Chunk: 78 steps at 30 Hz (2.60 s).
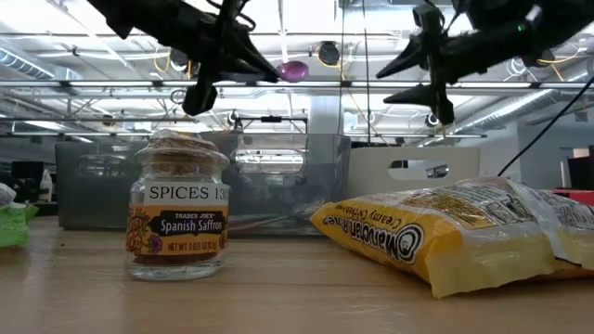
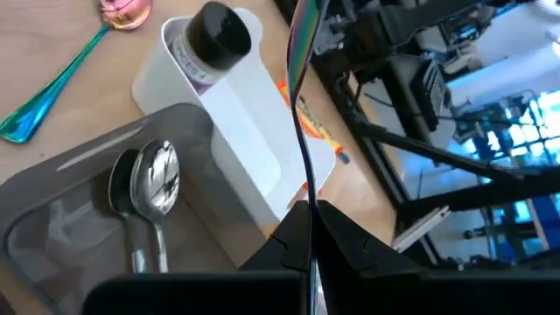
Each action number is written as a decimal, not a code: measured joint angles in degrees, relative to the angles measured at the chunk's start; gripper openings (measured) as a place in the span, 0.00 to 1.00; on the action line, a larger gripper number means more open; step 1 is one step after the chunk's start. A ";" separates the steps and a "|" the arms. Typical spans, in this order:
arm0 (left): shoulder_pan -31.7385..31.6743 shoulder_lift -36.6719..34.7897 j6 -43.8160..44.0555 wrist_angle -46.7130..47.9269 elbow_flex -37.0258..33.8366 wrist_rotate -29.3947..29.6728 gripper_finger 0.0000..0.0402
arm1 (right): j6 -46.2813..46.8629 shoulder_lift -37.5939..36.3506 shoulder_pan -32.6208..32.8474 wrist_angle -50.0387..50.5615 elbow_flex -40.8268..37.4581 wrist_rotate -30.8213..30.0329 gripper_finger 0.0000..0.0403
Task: Pick & Place Food Item
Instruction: Put the blue spoon into the right gray bin, then put the green pack into the left gray bin
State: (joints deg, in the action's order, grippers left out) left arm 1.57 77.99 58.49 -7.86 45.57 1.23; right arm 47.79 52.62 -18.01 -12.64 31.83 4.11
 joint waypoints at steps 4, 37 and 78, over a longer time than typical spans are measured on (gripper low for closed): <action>-0.38 1.08 2.45 1.35 -0.01 -0.13 0.01 | 3.37 0.24 0.01 -7.50 -4.50 0.66 0.48; -0.32 20.95 5.81 28.56 19.59 -8.71 0.01 | 1.91 0.05 -0.18 -8.49 -5.02 0.63 0.41; -3.00 25.38 0.90 24.72 19.62 -14.72 0.40 | -1.21 0.07 -0.18 -8.05 -5.00 0.47 0.41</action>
State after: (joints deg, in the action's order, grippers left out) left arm -1.43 103.36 59.39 16.85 65.19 -13.48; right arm 46.58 52.69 -18.20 -20.69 26.83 4.58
